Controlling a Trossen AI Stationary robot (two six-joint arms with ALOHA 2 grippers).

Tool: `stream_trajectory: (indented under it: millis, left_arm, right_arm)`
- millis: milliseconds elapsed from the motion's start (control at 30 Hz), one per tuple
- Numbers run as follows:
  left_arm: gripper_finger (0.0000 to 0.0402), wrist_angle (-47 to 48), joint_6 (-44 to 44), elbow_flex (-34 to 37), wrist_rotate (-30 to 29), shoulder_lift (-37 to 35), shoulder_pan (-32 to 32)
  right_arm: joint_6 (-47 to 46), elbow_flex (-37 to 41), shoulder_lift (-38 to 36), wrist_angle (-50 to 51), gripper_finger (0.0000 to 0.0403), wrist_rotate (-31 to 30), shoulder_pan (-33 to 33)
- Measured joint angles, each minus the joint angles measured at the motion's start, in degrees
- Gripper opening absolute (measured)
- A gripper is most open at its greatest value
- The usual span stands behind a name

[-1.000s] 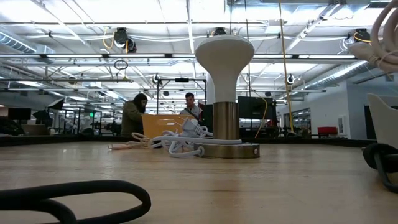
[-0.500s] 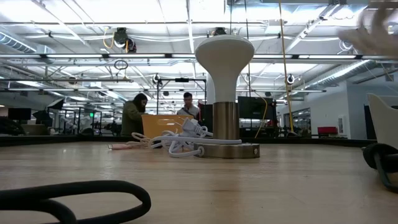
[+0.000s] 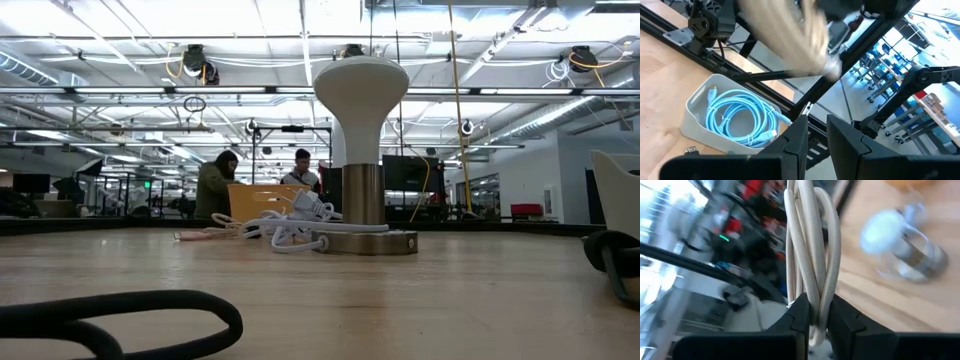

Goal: Pick & Place USB Port
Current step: Put the brown HDMI cable into the gray bin

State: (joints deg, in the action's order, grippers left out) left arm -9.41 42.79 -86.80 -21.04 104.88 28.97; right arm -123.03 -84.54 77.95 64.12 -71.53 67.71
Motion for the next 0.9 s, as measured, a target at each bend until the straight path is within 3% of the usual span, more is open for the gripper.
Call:
stream_trajectory:
  millis: [133, 333, 533, 900]
  left_arm:
    - [0.0074, -0.85, 0.04, 0.00, -0.02, 0.00, 0.52]
    - [0.0074, -0.83, 0.09, 0.00, -0.52, 0.00, 1.11]
    - [0.0074, -0.83, 0.46, 0.00, -0.55, 0.00, 1.16]
    - [0.0074, -2.02, 1.86, 0.00, -0.57, 0.00, 1.16]
  right_arm:
    - [-5.56, 0.24, 1.94, 4.63, 0.0030, 5.86, 0.76]
    - [-5.99, 0.18, 3.60, 5.22, 0.0030, 6.10, 2.01]
    - [-6.94, 0.18, 4.66, 8.62, 0.0030, 13.15, 6.33]
    - [-6.84, 2.23, 6.09, 8.61, 0.0030, 16.74, 12.35]
